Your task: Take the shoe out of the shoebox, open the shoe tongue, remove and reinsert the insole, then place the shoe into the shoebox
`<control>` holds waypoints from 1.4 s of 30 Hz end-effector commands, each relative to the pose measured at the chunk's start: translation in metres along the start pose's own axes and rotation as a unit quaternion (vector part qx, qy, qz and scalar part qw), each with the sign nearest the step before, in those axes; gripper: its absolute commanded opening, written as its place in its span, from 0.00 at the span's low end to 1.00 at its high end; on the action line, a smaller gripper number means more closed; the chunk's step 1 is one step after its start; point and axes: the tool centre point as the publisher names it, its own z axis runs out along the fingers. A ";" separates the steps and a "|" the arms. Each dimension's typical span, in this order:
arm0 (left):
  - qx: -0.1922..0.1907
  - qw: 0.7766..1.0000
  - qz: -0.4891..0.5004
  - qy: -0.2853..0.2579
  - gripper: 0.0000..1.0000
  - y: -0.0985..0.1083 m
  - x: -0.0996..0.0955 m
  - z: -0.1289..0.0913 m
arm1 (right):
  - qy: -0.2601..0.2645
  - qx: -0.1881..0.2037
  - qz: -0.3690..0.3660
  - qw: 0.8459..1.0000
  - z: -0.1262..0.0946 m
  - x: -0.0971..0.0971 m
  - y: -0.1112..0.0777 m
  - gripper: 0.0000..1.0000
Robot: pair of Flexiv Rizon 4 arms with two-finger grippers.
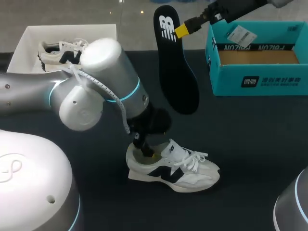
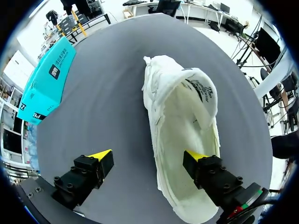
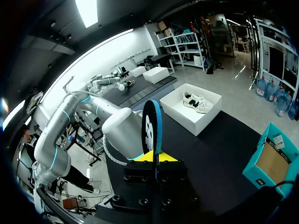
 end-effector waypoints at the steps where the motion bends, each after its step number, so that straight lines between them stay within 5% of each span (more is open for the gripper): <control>1: 0.005 1.000 0.006 0.000 0.00 -0.001 -0.002 0.016 | 0.000 0.001 0.001 1.000 0.002 0.000 0.001 0.00; 18: 0.003 0.999 0.033 0.008 0.00 0.002 0.010 0.020 | 0.000 0.001 0.001 1.000 0.002 0.000 0.001 0.00; 31: 0.008 0.998 0.060 0.011 0.00 -0.003 0.014 0.018 | -0.033 -0.010 0.010 0.999 -0.047 0.007 -0.011 0.00; 42: 0.034 0.994 0.100 0.040 0.00 -0.007 0.021 0.013 | -0.041 -0.013 0.014 0.999 -0.076 -0.006 -0.011 0.00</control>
